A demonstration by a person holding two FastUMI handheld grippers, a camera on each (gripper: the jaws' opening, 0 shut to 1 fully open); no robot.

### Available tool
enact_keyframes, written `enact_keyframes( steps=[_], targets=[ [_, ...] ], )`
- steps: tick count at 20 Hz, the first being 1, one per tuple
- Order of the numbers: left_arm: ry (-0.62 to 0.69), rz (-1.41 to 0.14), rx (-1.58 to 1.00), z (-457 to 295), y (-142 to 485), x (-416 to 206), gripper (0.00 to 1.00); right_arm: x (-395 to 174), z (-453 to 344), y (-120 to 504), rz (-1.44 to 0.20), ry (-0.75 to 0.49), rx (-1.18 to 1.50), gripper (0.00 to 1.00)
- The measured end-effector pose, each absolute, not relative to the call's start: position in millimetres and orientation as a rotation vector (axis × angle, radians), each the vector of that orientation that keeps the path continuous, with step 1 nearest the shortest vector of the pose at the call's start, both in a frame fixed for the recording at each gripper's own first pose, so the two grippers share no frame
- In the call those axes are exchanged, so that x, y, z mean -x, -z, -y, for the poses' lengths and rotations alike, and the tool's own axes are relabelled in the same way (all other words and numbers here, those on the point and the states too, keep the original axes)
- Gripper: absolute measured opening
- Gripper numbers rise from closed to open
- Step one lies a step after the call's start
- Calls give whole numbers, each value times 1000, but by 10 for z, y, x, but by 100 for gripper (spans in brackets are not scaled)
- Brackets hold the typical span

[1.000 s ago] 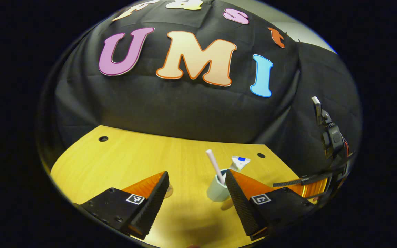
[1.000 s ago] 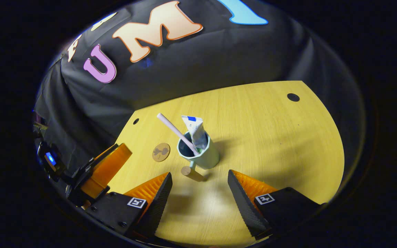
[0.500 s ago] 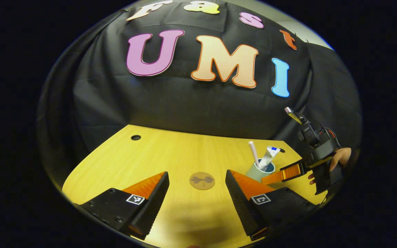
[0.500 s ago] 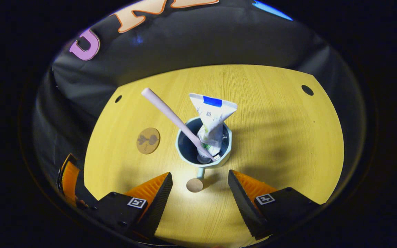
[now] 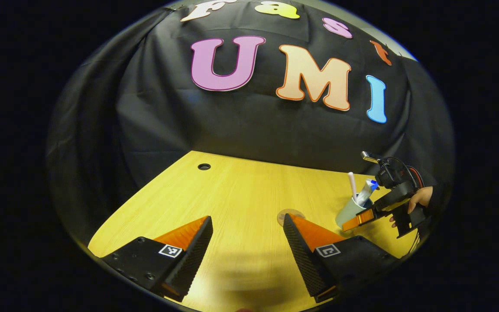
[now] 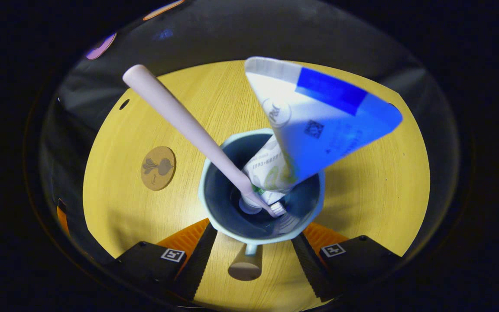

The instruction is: Put the toothbrush and toothpaste on the desktop into the cup, then pick up the cup and place it on the coaster on the desktop.

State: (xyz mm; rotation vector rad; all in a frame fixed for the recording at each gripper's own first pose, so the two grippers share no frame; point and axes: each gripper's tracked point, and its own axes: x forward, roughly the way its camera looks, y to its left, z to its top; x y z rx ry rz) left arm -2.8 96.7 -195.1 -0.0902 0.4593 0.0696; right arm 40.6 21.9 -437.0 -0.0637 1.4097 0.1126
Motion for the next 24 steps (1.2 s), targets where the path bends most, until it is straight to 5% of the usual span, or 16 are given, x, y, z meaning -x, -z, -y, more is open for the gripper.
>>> enact_keyframes(
  steps=[3,6,7,8,10,24],
  targets=[
    [-72,-457,88,-1025,1941,23,95,-430,-125,4420,-1406,-92,94,91],
    [-66,-460,85,-1055,1948,29,95,-374,-55,4498,-1444,-89,101,64],
    [-63,-460,83,-1053,1958,16,95,-347,-42,4523,-1459,-100,104,64],
    [-62,-460,82,-1066,1954,1,95,-322,0,4528,-1477,-100,124,48],
    [-59,-460,79,-1096,1959,-22,95,-361,8,4561,-1456,-119,136,31],
    [-31,-489,89,-1415,2084,-112,95,-405,-302,4471,-1395,-266,-10,34]
  ],
)
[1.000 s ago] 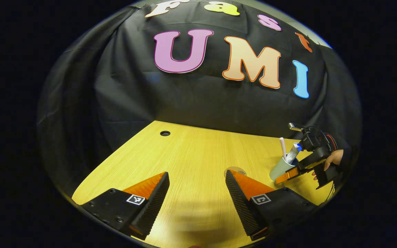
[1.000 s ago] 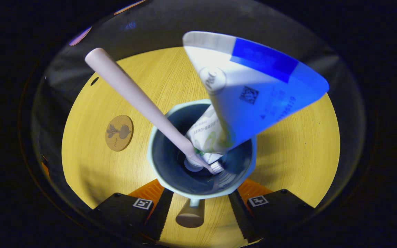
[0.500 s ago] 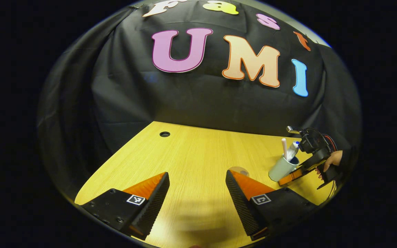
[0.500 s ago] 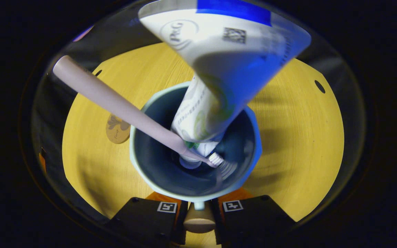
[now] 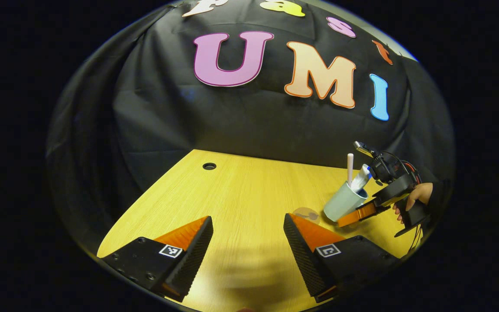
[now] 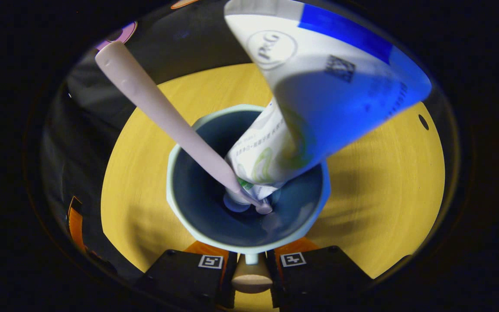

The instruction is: Put the toothbrush and toothpaste on the desktop into the cup, then pick up the cup and place it on the coaster on the desktop.

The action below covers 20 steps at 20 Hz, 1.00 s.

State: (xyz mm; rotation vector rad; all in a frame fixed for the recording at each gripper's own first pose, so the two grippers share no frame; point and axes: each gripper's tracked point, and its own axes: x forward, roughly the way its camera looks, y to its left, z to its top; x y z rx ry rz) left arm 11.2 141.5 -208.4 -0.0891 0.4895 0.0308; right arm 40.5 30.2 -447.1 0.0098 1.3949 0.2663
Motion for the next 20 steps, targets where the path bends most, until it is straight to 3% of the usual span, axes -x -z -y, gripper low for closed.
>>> enact_keyframes(
  steps=[2,3,15,18,20],
  targets=[
    [-36,-494,92,-1533,2112,-119,95,-397,-279,4485,-1393,-281,4,29],
    [-40,-497,92,-1585,2128,-112,95,-401,-268,4483,-1394,-286,10,34],
    [-76,-498,127,-2018,2178,-37,95,-454,-87,4325,-1409,-275,116,31],
    [-44,-491,137,-1909,2160,-64,95,-487,-42,4101,-1352,-277,107,67],
    [-21,-488,138,-1797,2133,-110,95,-476,-12,3835,-1283,-286,88,98]
  ],
)
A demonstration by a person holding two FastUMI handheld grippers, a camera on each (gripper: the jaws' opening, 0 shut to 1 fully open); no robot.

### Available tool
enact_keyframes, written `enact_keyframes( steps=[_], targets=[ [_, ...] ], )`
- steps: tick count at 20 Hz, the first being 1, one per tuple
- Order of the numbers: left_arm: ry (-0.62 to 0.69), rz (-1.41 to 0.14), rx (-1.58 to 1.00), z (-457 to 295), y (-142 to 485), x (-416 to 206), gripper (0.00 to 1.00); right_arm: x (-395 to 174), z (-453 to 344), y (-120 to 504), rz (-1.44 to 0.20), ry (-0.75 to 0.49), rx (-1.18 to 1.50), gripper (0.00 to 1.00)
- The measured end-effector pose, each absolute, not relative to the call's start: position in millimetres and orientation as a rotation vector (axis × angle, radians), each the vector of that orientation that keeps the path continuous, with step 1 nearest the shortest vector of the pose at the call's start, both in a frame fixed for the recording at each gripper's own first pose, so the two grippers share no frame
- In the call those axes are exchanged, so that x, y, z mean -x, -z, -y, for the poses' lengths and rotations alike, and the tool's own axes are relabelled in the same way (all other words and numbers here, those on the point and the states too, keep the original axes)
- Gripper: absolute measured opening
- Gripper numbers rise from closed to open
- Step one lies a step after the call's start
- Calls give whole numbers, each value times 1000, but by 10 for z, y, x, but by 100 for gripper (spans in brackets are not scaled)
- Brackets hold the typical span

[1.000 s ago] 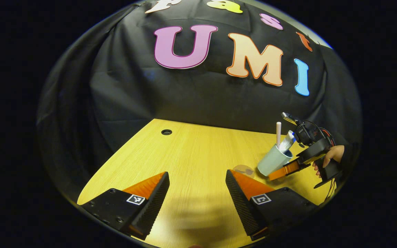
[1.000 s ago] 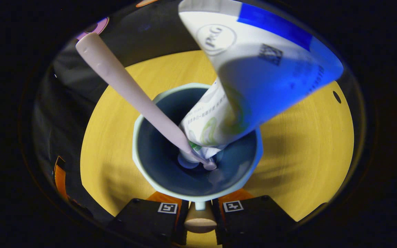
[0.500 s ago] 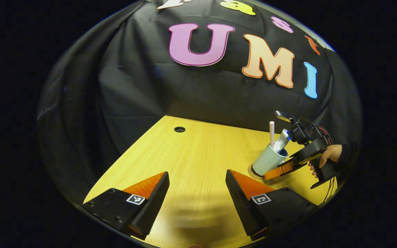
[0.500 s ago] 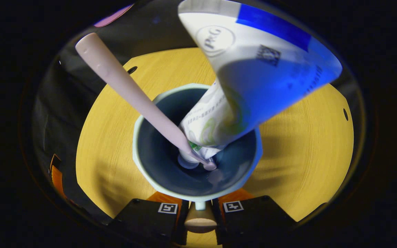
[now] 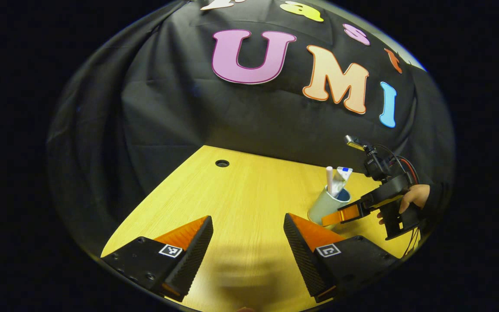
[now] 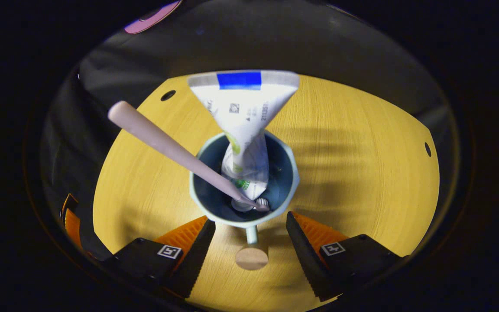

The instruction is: Put the toothbrush and toothpaste on the desktop into the cup, then pick up the cup and place it on the coaster on the desktop.

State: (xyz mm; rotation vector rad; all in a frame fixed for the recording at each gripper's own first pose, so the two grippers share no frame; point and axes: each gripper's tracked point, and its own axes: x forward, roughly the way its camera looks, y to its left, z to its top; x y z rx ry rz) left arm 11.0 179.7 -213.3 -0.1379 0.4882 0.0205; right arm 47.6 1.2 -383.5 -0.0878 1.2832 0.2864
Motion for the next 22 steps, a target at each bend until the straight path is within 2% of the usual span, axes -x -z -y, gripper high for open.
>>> enact_keyframes(
  steps=[2,4,5,6,8,9,10,12,19,22],
  targets=[
    [5,-484,134,-1623,2106,-165,95,-450,105,3529,-1204,-292,62,95],
    [24,-474,125,-1430,2040,-196,95,-385,210,3307,-1118,-307,38,100],
    [34,-463,121,-1308,1979,-204,95,-360,274,3195,-1076,-313,32,95],
    [42,-457,120,-1189,1931,-213,95,-334,347,3083,-1031,-320,26,99],
    [52,-445,124,-961,1841,-234,95,-270,497,2813,-943,-336,22,96],
    [60,-441,130,-839,1797,-235,95,-243,579,2665,-901,-339,21,99],
    [69,-430,135,-722,1722,-228,95,-212,650,2521,-854,-342,14,96],
    [81,-404,133,-510,1568,-217,95,-187,796,2174,-742,-339,-7,99],
    [139,-307,97,100,1098,-182,95,-184,1409,952,-325,-215,-63,99],
    [157,-264,95,258,924,-175,95,-132,1623,635,-239,-173,-58,98]
  ],
)
